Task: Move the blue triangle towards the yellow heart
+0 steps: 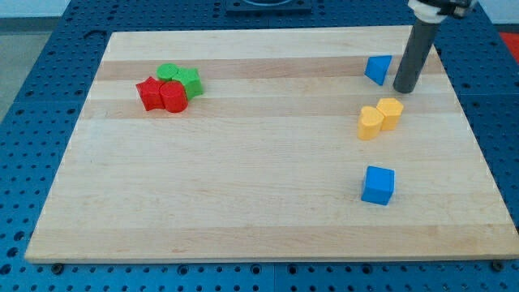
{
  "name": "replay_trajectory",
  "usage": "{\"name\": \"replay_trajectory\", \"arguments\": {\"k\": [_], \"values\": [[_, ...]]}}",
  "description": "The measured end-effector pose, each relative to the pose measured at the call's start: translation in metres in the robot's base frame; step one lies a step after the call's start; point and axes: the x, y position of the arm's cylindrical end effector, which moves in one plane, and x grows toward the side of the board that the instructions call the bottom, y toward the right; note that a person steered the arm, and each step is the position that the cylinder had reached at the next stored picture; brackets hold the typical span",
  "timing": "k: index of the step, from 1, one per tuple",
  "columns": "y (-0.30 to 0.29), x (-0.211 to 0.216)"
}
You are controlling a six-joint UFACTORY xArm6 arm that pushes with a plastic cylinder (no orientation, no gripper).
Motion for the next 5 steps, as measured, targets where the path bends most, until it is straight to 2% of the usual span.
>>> {"name": "replay_trajectory", "arguments": {"k": [1,2,5], "values": [[0.026,-0.030],[0.022,-0.060],[-0.026,-0.042]]}}
